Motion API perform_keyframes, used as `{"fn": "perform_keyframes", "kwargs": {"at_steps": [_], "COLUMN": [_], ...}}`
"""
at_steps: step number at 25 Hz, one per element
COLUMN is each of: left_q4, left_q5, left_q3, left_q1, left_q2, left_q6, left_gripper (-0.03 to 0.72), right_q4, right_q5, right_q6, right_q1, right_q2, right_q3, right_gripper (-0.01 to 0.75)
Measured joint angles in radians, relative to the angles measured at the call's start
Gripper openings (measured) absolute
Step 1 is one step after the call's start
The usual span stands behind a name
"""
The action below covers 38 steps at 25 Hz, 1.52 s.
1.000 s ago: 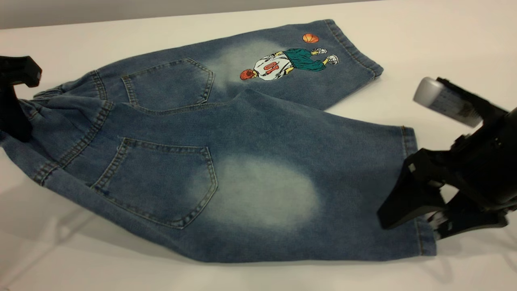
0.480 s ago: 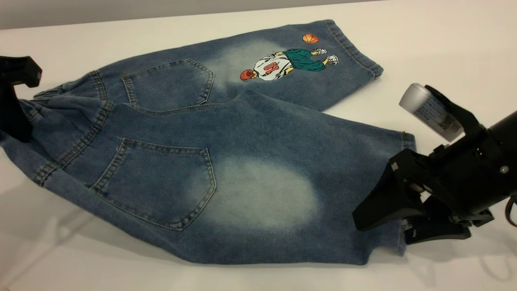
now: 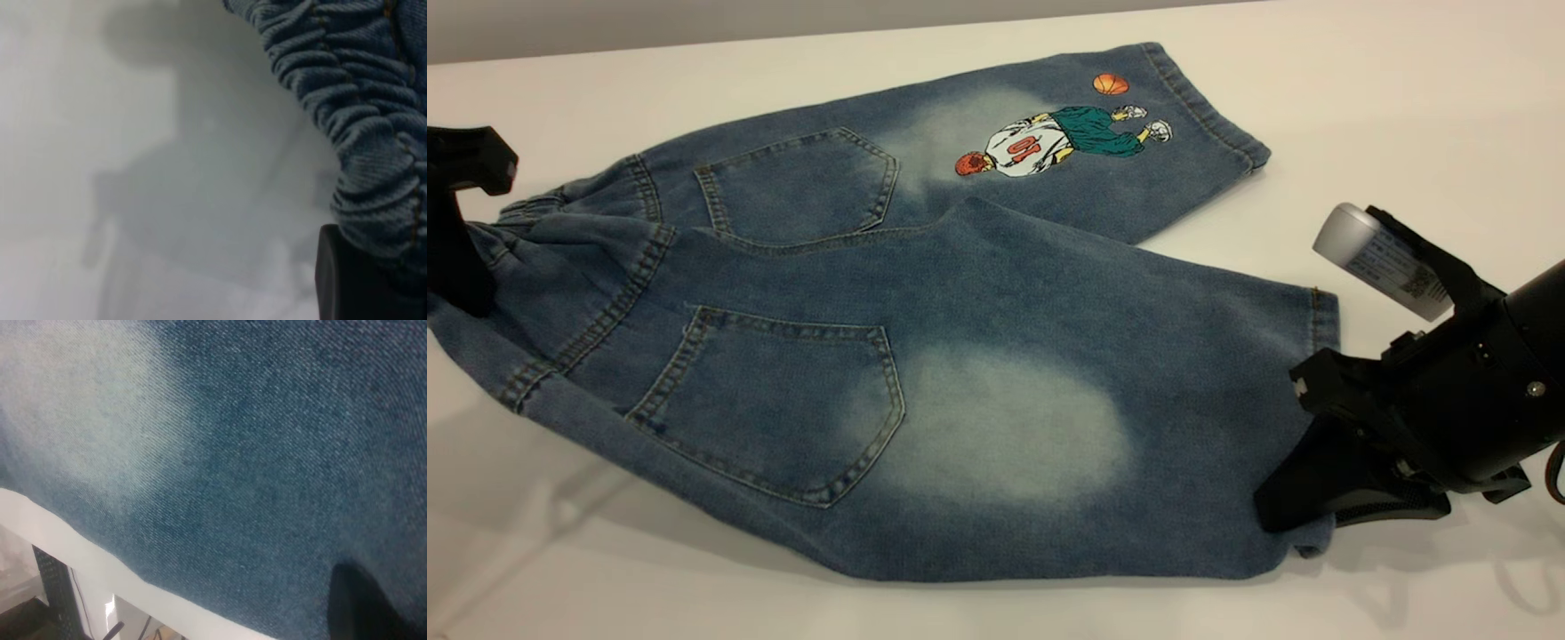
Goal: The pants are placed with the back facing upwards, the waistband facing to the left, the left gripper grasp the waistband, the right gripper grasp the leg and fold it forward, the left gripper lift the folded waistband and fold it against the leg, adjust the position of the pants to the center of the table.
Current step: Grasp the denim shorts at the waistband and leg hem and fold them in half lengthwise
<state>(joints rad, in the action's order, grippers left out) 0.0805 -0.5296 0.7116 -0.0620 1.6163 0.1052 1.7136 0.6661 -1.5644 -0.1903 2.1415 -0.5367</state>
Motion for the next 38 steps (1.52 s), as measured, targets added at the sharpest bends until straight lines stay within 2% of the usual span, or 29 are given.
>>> {"fn": "perform_keyframes", "kwargs": {"at_steps": [7, 18, 24, 31, 38], "left_q4": [0.001, 0.001, 0.028, 0.196, 0.355], "left_q5": [0.000, -0.045, -0.066, -0.064, -0.004], "left_q3": [0.000, -0.017, -0.101, -0.139, -0.140], "left_q1": [0.000, 0.000, 0.000, 0.000, 0.000], "left_q2": [0.000, -0.019, -0.074, -0.177, -0.234], "left_q6": [0.001, 0.001, 0.001, -0.054, -0.054], "left_gripper": [0.160, 0.160, 0.160, 0.160, 0.160], "right_q4": [-0.033, -0.373, -0.532, -0.727, -0.816], "right_q5": [-0.009, -0.056, -0.022, 0.029, 0.082], "right_q6": [0.076, 0.403, 0.566, 0.803, 0.958], "right_q1": [0.000, 0.001, 0.001, 0.001, 0.001], "right_q2": [-0.105, -0.271, -0.389, -0.574, -0.586], "right_q3": [0.001, 0.006, 0.022, -0.016, -0.204], "right_gripper": [0.016, 0.016, 0.016, 0.016, 0.016]}}
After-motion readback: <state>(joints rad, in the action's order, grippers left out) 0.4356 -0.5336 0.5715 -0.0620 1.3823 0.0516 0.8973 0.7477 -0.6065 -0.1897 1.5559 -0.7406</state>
